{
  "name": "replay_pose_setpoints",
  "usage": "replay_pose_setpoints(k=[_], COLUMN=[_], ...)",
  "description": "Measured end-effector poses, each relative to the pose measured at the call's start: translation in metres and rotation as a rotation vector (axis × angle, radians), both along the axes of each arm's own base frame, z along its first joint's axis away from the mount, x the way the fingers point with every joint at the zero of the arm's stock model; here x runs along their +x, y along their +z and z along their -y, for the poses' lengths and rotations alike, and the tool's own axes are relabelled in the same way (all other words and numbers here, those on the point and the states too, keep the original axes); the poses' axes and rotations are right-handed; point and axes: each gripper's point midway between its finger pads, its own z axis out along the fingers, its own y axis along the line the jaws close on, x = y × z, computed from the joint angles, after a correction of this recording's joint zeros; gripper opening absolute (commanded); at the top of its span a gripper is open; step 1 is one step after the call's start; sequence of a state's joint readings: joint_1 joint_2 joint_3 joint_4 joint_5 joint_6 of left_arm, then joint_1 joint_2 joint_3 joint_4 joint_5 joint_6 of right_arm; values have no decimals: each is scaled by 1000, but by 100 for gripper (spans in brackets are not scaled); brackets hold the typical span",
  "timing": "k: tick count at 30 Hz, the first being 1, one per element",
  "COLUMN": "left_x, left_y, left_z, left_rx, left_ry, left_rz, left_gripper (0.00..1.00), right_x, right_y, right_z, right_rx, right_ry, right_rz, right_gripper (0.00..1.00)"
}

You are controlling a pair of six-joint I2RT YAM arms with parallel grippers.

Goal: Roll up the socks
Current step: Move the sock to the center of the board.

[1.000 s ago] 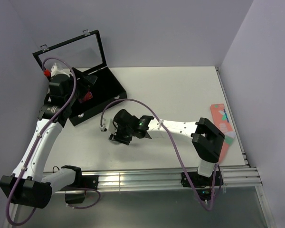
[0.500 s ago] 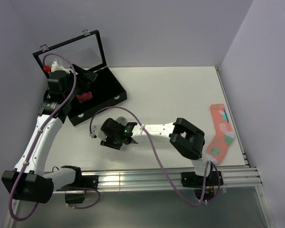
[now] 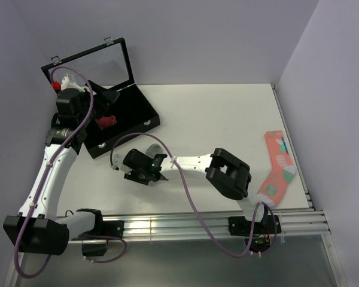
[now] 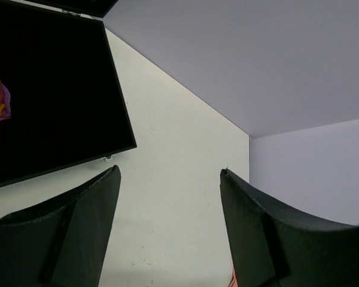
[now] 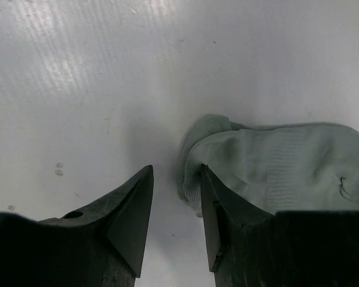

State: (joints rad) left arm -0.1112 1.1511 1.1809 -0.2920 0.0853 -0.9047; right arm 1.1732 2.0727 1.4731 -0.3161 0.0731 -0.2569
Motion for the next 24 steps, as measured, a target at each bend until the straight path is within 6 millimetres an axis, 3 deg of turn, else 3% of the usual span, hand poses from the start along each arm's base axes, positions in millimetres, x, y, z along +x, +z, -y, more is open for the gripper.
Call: replay_pose_setpoints(k=[6,16,24], left_x=[0,0,-1], left_y=[-1,-3,-3], left_z=[-4,-4,-4], left_rx=[3,3,8], left_ry=[1,-12,-25], left_rz=[0,-3,-1], left_gripper=[73,73,73], right_x=[5,16,17], right_y=[2,23,3], right_z=[4,-2,1], right_rx=[-15,1,-41], right_ry=[-36,-91,-100], right_rz=[21,51,41], right_gripper=[49,52,52])
